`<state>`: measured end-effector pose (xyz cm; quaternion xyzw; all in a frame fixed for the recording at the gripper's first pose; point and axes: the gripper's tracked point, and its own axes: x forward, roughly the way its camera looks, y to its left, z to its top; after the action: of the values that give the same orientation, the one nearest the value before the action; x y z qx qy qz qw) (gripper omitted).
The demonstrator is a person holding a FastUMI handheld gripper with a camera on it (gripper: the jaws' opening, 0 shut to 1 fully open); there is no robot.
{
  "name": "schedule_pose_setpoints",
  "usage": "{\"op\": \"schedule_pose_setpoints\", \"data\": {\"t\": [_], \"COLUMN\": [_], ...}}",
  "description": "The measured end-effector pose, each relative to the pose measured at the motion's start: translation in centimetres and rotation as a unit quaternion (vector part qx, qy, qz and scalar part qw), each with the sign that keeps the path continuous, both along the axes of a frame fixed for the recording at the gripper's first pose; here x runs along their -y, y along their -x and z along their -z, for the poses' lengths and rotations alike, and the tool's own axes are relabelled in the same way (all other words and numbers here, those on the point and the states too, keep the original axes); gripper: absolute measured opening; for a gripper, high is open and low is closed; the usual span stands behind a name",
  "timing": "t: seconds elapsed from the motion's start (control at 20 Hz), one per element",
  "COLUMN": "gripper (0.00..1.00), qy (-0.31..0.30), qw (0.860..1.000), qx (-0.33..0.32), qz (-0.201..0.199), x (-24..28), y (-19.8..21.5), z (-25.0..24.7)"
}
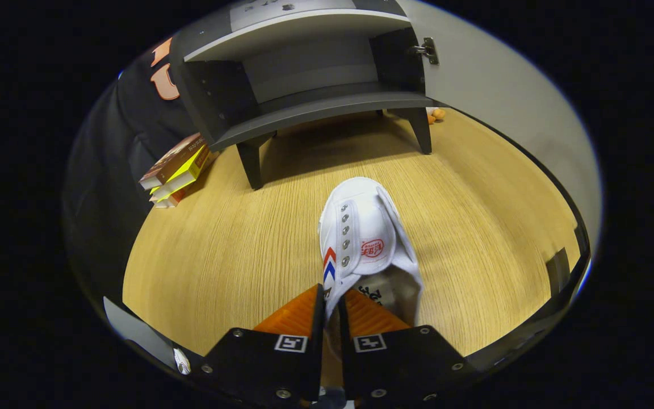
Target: Open the shoe cabinet door, grab the shoes and put them into the shoe cabinet, then close the shoe cabinet door.
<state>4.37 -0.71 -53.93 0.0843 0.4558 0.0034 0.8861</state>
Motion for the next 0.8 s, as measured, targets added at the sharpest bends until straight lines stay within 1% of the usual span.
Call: {"op": "schedule_pose_setpoints", "data": {"t": [0.05,0.15,0.3,0.45,0.55,0.7,0.8], "gripper": [0.08,0.00,0.00,0.00,0.00,0.00,0.00], "qy": [0.000,0.004,0.009,0.020,0.017,0.019,0.027], "qw": [1.000,1.000,1.000,0.999,0.998,0.996,0.992], "qx": [-0.002,-0.004,0.012,0.038,0.054,0.091,0.123], "qz": [-0.002,-0.005,0.003,-0.003,0.000,0.001,-0.002], "x": [0.1,0.3,0.8,0.9,0.9,0.5,0.4], "y": [0.1,0.2,-0.8,-1.6,-2.1,-2.9,-3.4], "z": [0.0,-0.3,-2.1,-5.1,-7.5,-12.2,-16.3]}}
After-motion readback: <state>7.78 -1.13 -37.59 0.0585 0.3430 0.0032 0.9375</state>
